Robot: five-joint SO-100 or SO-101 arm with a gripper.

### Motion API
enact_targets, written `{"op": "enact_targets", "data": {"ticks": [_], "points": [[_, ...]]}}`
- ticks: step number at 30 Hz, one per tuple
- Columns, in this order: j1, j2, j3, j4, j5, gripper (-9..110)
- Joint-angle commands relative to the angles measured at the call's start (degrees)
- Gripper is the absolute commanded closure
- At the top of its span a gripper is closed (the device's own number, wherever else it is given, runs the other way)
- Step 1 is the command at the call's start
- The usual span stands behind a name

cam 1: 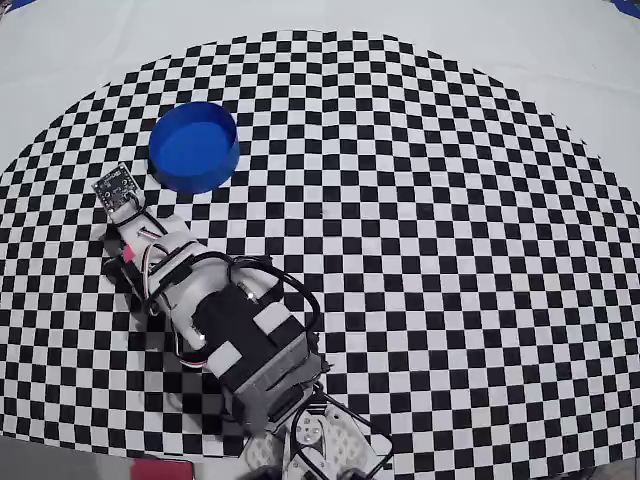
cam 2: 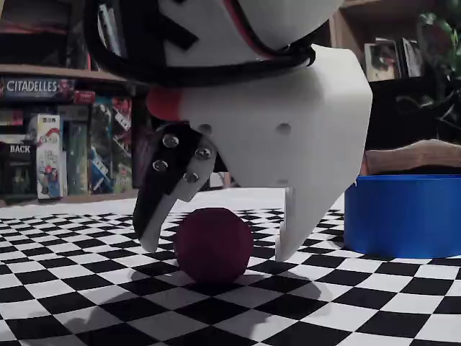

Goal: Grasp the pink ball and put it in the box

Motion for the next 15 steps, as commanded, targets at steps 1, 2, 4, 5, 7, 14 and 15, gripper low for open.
{"op": "enact_targets", "data": {"ticks": [1,2,4,5,7,14,15], "points": [[-0.18,1.67,-0.44,-0.53,-0.35,71],[-0.18,1.85,-0.35,-0.53,-0.35,71],[-0.18,2.20,0.09,-0.53,-0.35,71],[-0.18,2.37,0.26,-0.53,-0.35,71],[-0.18,2.81,0.70,-0.44,-0.35,71],[-0.18,3.60,1.49,-0.44,-0.35,71],[-0.18,3.60,1.49,-0.44,-0.35,71]]}}
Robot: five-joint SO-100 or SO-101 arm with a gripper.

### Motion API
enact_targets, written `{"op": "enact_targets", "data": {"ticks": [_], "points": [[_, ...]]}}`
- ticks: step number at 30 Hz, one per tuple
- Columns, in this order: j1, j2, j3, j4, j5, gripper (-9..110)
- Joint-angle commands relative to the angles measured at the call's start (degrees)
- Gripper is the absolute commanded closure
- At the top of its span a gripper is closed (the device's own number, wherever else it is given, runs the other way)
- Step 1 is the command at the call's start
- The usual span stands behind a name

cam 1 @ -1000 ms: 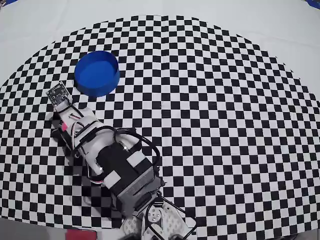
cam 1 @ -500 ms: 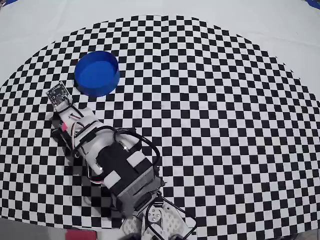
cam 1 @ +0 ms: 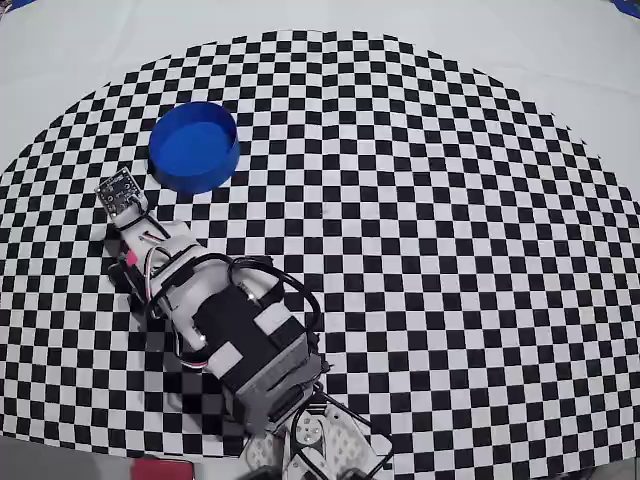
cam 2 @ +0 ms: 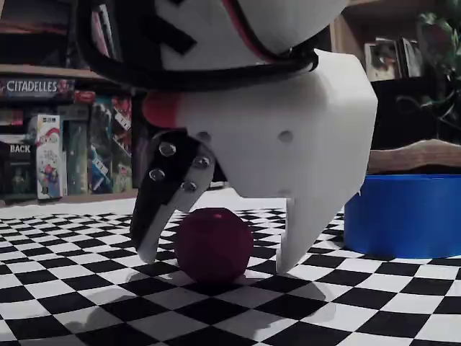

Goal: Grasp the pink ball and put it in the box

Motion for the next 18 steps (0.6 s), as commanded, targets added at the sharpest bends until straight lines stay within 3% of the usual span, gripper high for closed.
{"op": "enact_targets", "data": {"ticks": [1,9,15,18], "points": [[-0.18,3.34,-0.09,-0.62,-0.35,71],[0.00,3.34,-0.09,-0.79,-0.35,72],[-0.09,3.43,-0.09,-0.79,-0.35,96],[-0.18,3.43,-0.09,-0.79,-0.35,101]]}}
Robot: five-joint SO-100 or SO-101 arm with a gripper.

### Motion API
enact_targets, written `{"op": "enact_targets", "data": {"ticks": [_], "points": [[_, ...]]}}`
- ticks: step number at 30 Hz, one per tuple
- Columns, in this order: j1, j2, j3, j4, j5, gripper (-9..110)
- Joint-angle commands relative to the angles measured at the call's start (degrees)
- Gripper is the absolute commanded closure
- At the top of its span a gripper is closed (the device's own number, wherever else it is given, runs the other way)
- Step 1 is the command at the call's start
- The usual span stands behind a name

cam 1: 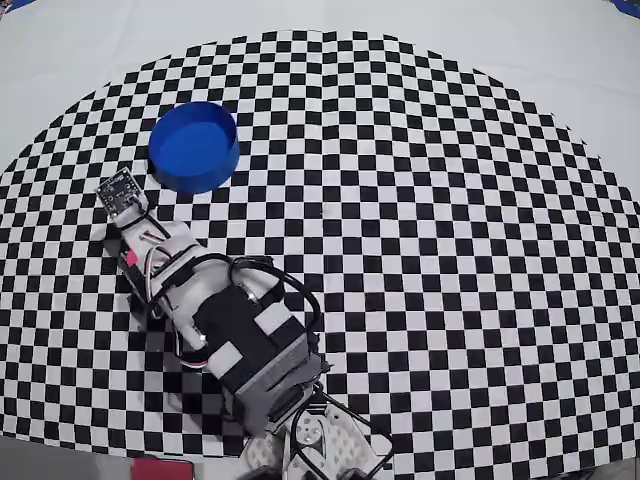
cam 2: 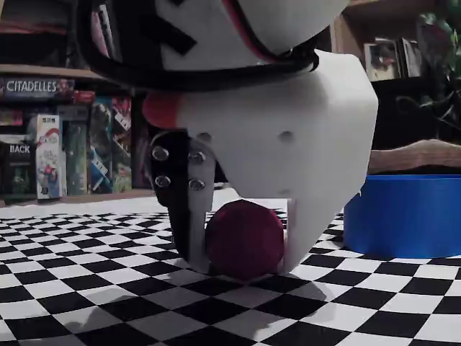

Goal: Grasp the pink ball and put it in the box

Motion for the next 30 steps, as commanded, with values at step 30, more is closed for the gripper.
{"op": "enact_targets", "data": {"ticks": [30], "points": [[0.00,10.99,0.97,-0.53,-0.26,101]]}}
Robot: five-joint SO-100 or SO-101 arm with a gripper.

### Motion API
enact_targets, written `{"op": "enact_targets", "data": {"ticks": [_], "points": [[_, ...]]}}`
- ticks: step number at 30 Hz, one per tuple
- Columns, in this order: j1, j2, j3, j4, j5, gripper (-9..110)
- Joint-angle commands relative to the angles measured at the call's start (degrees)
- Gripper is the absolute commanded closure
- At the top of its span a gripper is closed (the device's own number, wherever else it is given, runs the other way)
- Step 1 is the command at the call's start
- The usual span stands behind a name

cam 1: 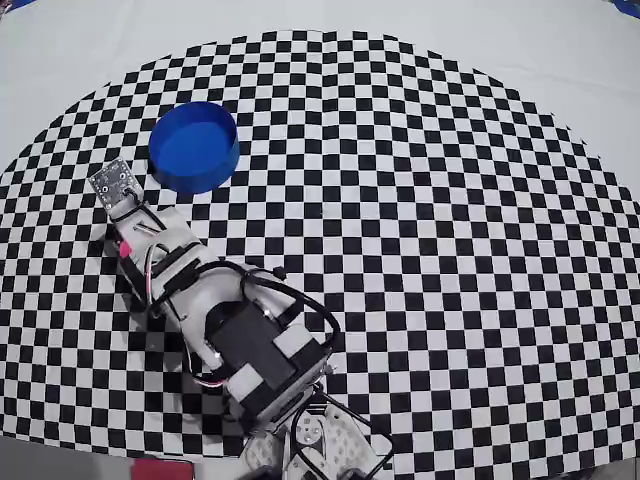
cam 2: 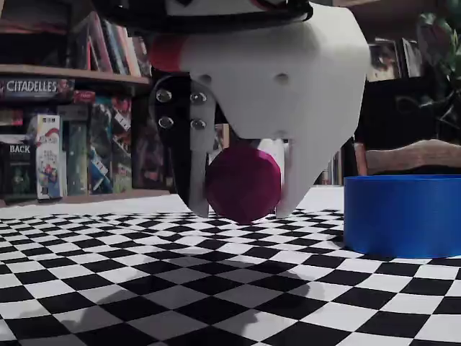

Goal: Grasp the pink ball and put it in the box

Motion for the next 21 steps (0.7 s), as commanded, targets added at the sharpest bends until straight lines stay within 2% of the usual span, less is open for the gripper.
{"op": "enact_targets", "data": {"ticks": [1,21], "points": [[0.00,4.22,0.35,-0.53,-0.26,101],[0.79,17.58,7.12,-0.44,-0.26,101]]}}
